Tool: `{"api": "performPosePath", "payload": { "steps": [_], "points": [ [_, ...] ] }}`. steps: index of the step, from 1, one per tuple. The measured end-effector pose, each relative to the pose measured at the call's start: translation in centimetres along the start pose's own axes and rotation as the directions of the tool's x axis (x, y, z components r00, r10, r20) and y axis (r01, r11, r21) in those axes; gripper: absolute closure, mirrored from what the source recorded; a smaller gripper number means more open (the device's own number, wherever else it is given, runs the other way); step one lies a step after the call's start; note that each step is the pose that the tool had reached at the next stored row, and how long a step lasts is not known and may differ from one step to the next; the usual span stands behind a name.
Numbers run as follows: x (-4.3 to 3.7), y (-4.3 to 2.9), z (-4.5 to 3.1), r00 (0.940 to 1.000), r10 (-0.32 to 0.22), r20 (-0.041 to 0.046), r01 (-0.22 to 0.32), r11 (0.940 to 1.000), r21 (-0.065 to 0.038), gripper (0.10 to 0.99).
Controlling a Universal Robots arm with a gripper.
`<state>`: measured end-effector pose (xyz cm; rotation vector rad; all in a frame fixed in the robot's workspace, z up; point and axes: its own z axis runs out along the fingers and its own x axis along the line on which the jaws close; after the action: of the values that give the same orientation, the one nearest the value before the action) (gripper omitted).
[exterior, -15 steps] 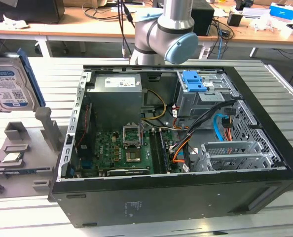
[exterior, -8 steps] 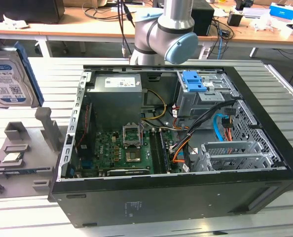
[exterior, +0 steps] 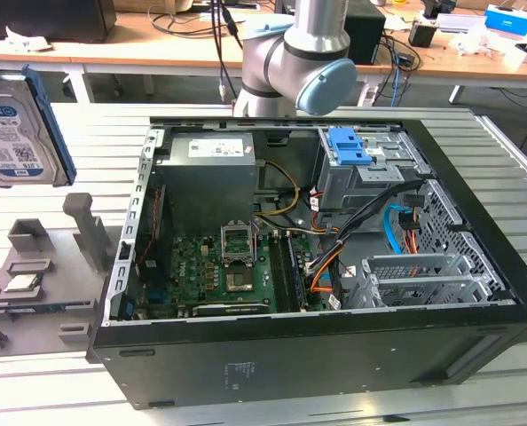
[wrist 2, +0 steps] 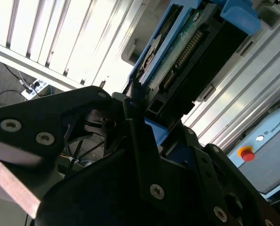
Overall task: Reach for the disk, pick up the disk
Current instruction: 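Pick up the disk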
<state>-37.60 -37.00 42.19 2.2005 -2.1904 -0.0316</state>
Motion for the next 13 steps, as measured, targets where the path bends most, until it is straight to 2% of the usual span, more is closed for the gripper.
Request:
{"api": "performPosePath", "payload": {
  "steps": [13],
  "points": [
    [0.03, 0.05, -2.24, 1.0, 0.0, 0.0, 0.0, 1.0, 0.0, 0.722]
  ]
}}
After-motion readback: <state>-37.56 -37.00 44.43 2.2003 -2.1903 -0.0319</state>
